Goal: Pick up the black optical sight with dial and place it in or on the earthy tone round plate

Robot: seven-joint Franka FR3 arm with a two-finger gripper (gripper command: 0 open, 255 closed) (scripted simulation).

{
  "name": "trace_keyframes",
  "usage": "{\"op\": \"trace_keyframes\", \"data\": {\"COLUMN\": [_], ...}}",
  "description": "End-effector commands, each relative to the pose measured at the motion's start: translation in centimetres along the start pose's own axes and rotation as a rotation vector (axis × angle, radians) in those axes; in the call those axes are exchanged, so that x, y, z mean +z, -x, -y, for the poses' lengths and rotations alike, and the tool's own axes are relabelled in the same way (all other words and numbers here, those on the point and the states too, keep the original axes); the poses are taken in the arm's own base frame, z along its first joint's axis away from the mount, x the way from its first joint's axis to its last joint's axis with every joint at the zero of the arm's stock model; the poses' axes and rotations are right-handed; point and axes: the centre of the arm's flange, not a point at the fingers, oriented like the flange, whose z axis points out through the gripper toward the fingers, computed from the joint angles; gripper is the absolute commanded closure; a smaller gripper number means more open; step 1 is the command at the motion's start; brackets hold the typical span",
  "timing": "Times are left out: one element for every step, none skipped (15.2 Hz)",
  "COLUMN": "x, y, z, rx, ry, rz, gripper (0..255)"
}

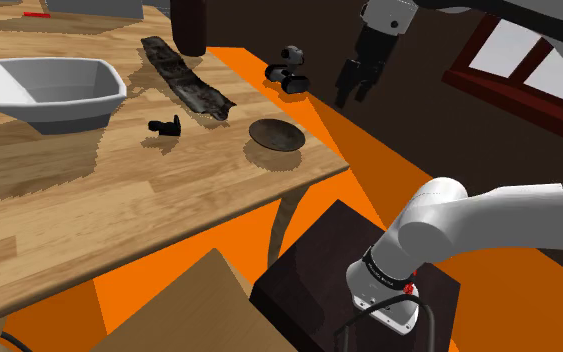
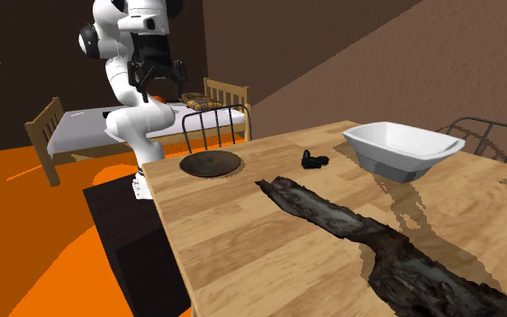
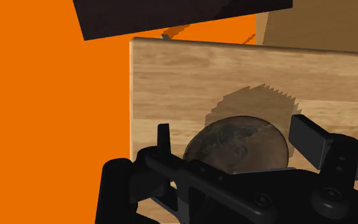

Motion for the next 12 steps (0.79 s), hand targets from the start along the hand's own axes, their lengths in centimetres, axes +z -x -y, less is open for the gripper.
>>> {"op": "trace_keyframes", "data": {"x": [0.0,0.4,0.8,1.2,1.6,2.0,2.4,2.8,3.2,3.6,3.9,4.3], "y": [0.0,-1.1,-2.3,-3.4,-4.5,-5.6,-6.7,-7.8,-8.8,-9.9,-10.9,-11.9], "z": [0.0,0.5,1.1,1.6,2.2,2.9,3.5,4.1,4.8,5.5,6.3,7.0], "rx": [0.0,-0.02,-0.039,-0.059,-0.079,-0.098,-0.118,-0.138,-0.158,-0.177,-0.197,-0.217], "ry": [0.0,-0.001,-0.003,-0.004,-0.005,-0.007,-0.008,-0.009,-0.011,-0.012,-0.013,-0.015], "rz": [0.0,0.001,0.001,0.002,0.003,0.004,0.004,0.005,0.006,0.007,0.007,0.008], "gripper": [0,0,0,0,0,0,0,0,0,0,0,0]}}
